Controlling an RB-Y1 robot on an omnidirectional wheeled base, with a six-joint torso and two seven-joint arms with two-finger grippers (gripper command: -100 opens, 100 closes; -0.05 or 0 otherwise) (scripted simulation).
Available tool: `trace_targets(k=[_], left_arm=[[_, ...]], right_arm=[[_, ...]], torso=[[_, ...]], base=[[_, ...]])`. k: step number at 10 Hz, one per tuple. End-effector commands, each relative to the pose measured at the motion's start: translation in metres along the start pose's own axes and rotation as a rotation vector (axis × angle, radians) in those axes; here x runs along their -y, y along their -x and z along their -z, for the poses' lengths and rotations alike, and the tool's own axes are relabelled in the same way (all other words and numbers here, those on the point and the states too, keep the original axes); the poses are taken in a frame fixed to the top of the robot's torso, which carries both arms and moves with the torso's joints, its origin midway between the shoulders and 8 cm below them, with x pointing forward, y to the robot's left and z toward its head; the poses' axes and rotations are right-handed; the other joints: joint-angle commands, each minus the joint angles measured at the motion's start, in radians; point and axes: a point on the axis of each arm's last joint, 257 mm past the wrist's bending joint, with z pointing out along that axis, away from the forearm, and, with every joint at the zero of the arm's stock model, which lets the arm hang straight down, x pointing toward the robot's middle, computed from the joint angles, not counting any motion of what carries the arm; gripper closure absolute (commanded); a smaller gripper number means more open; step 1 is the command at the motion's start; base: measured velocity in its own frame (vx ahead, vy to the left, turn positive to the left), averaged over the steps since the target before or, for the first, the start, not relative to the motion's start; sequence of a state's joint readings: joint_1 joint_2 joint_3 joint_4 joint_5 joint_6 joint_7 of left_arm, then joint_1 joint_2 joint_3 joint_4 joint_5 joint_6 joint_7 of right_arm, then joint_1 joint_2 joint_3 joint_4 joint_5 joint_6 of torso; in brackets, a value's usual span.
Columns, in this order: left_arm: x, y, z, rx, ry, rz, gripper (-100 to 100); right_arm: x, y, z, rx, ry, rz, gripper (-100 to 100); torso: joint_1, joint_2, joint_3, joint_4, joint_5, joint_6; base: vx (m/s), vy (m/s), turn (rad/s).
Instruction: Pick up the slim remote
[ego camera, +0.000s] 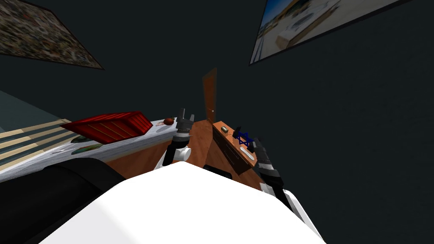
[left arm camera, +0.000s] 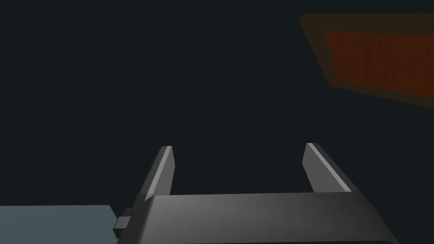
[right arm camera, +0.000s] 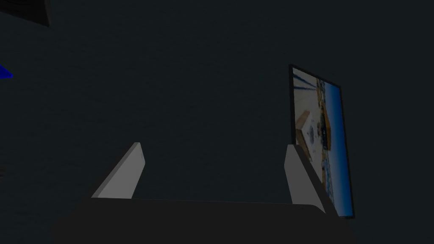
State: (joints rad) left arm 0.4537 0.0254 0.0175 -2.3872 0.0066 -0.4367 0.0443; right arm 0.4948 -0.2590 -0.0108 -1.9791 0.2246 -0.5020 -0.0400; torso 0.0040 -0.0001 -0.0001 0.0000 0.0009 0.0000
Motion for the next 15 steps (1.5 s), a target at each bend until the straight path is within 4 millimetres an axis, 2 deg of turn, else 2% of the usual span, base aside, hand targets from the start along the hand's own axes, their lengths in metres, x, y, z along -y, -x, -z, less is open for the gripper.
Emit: trace_targets(k=[1, 2, 3, 4, 7, 8, 9, 11, 13, 15], left_arm=[[0.0, 0.0, 0.0, 0.0, 0.0, 0.0, 0], [0.0, 0.0, 0.0, 0.0, 0.0, 0.0, 0], [0.0, 0.0, 0.0, 0.0, 0.0, 0.0, 0], [0.0, 0.0, 0.0, 0.0, 0.0, 0.0, 0], [0.0, 0.0, 0.0, 0.0, 0.0, 0.0, 0], [0.0, 0.0, 0.0, 0.0, 0.0, 0.0, 0], [0.0, 0.0, 0.0, 0.0, 0.0, 0.0, 0], [0.0, 0.0, 0.0, 0.0, 0.0, 0.0, 0], [0.0, 0.0, 0.0, 0.0, 0.0, 0.0, 0], [0.0, 0.0, 0.0, 0.0, 0.0, 0.0, 0]], right_arm=[[0.016, 0.001, 0.003, -0.015, -0.034, 0.023, -100], [0.034, 0.001, 0.009, -0.041, -0.072, 0.072, -100], [0.041, 0.0, 0.012, -0.043, -0.086, 0.07, -100], [0.058, 0.001, 0.018, -0.069, -0.123, 0.121, -100], [0.089, 0.001, 0.033, -0.103, -0.192, 0.169, -100], [0.108, 0.002, 0.044, -0.133, -0.233, 0.221, -100], [0.113, 0.002, 0.047, -0.135, -0.245, 0.22, -100], [0.136, 0.004, 0.062, -0.169, -0.297, 0.272, -100], [0.17, 0.01, 0.087, -0.236, -0.372, 0.375, -100], [0.18, 0.009, 0.096, -0.247, -0.399, 0.377, -100]], torso=[[0.0, 0.0, 0.0, 0.0, 0.0, 0.0], [-0.001, 0.0, 0.0, 0.0, 0.0, 0.0], [-0.001, 0.0, 0.0, 0.0, 0.0, 0.0], [-0.001, 0.0, 0.0, 0.0, 0.0, 0.0], [-0.001, -0.001, 0.0, 0.0, 0.0, 0.0], [-0.002, -0.001, 0.0, 0.0, 0.0, 0.0], [-0.001, -0.001, 0.0, 0.0, 0.0, 0.0], [-0.001, -0.001, 0.0, 0.0, 0.0, 0.0], [-0.001, -0.001, -0.001, 0.0, 0.0, 0.0], [-0.002, -0.003, -0.002, -0.001, 0.0, 0.001]], base=[[0.009, 0.047, 0.07], [0.013, 0.059, 0.145], [0.013, 0.042, 0.075], [0.015, 0.049, 0.159], [0.019, 0.043, 0.093], [0.023, 0.053, 0.151], [0.023, 0.041, 0.073], [0.022, 0.04, 0.133], [0.052, 0.05, 0.202], [0.032, 0.023, 0.031]])
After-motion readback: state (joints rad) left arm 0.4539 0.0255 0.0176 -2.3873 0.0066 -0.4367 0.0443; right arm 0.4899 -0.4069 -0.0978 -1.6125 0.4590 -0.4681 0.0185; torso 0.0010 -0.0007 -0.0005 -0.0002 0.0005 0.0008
